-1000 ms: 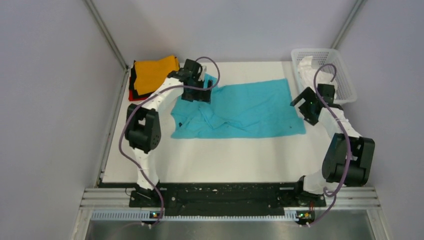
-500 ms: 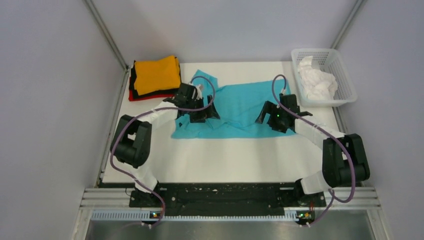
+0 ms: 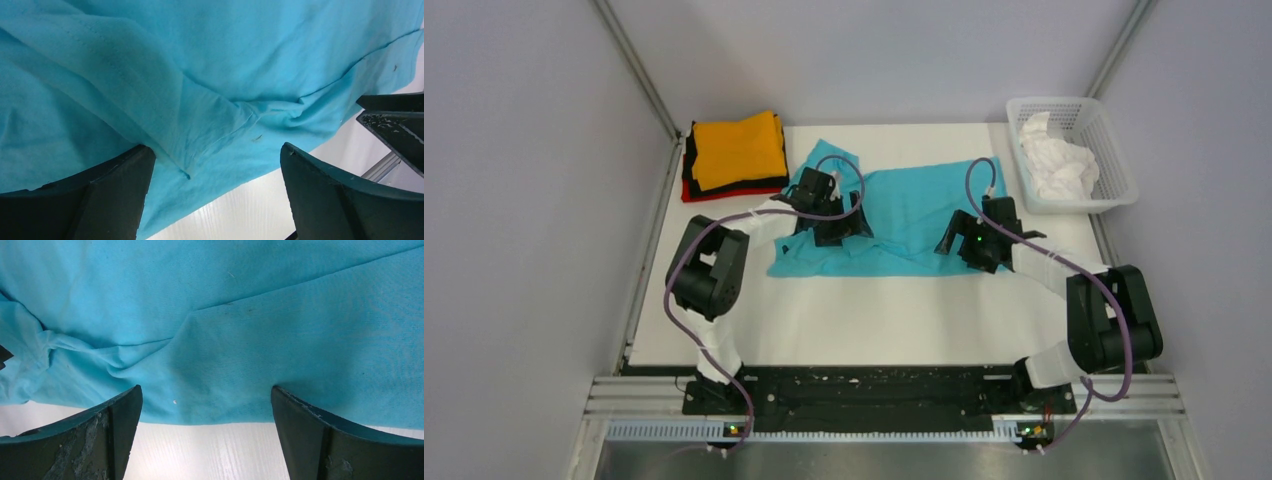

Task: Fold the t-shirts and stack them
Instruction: Fold the flattened tshirt in 1/3 of the way, then grab the side of the flattened tshirt furthest away from the robot with both arms

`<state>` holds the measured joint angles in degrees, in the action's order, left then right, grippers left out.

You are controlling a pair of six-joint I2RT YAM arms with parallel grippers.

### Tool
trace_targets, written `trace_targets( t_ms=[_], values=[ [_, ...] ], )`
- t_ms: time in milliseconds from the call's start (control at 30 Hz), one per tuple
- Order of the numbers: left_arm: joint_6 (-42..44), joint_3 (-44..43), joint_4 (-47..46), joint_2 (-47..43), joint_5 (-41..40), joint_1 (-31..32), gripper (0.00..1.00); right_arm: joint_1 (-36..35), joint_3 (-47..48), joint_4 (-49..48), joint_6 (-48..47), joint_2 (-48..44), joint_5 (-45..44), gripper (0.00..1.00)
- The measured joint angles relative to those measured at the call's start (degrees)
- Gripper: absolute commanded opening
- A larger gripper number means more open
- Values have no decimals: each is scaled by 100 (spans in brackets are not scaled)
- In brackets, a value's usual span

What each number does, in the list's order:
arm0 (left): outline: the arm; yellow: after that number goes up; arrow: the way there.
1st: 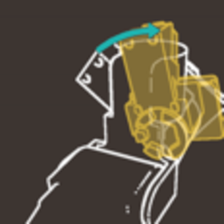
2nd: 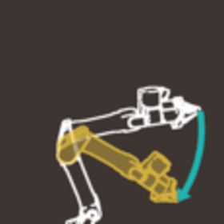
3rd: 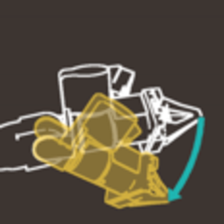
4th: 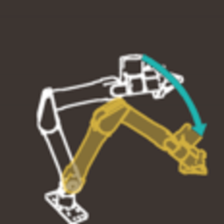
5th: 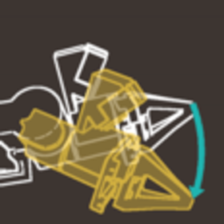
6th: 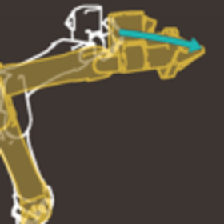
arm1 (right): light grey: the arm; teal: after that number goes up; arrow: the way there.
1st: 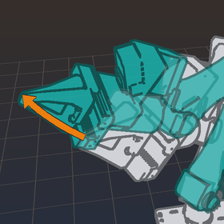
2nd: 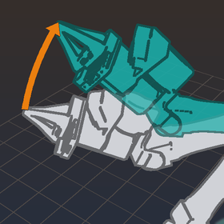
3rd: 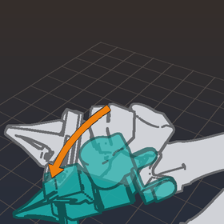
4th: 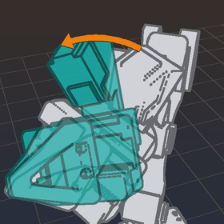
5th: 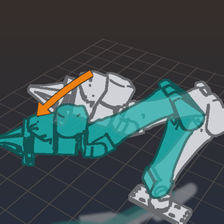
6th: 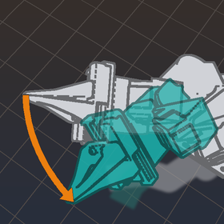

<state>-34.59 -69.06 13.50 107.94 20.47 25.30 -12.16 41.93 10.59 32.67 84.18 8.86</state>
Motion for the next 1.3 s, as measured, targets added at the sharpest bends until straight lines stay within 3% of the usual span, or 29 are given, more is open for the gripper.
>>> trace_targets(
  t_ms=[300,633,800,967,1300],
  values=[
    [-393,-483,-299,428,-11,63,99,0,-28,-83,-9,0,-55,99],
    [-1093,-2424,-498,1613,103,63,99,-7,-28,-81,-9,-9,-149,99],
    [-1067,-2811,-98,1716,-155,63,99,-7,-83,9,-11,-149,-282,99],
    [-800,-2448,162,1390,-544,63,99,-4,-111,214,-85,-361,-496,99],
    [-376,-221,-225,-957,-1419,61,99,-7,155,138,-400,-264,-1150,99]
  ],
)
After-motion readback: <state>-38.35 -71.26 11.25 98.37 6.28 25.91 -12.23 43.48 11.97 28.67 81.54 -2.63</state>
